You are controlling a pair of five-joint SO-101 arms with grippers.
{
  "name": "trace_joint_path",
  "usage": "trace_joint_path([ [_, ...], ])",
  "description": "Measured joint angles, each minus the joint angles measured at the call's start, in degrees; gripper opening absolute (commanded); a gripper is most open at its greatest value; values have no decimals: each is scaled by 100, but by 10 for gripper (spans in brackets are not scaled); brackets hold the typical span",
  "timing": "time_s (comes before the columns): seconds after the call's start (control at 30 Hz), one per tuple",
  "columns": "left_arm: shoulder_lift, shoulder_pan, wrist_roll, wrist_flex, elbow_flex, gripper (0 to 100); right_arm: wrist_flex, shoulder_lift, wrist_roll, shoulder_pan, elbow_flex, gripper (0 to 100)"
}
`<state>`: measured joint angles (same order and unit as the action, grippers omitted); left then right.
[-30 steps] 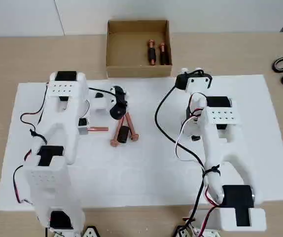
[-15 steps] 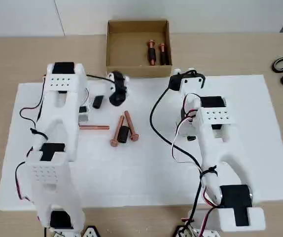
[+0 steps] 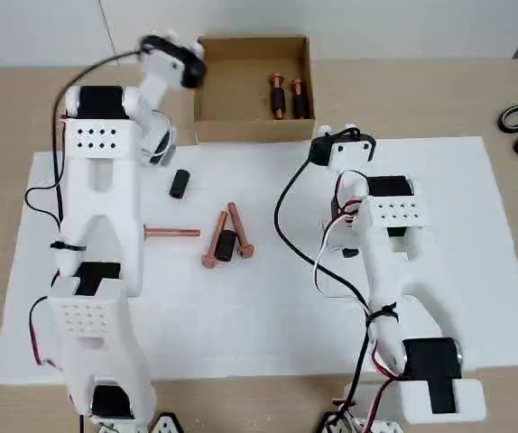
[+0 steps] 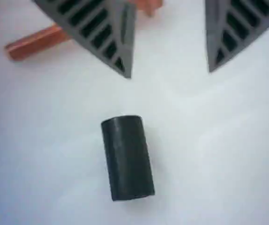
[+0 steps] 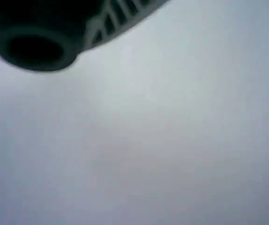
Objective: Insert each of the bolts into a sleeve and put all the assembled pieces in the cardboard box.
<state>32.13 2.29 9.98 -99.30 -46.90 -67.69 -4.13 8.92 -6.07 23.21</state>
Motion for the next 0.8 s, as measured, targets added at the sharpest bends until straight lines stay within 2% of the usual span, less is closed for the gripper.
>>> trace_joint_path([
  [0.1,-26,44,-1679,0,0,100,0,0,0,0,0,4],
  [0.2,-290,114,-2716,0,0,100,0,0,0,0,0,4],
  [0.37,-1152,114,-3640,0,484,101,0,0,0,0,0,4],
  [0.6,-2532,149,-5600,0,2268,103,0,0,0,0,0,4],
  [0.8,-2708,149,-5908,0,3666,103,0,0,0,0,0,4],
])
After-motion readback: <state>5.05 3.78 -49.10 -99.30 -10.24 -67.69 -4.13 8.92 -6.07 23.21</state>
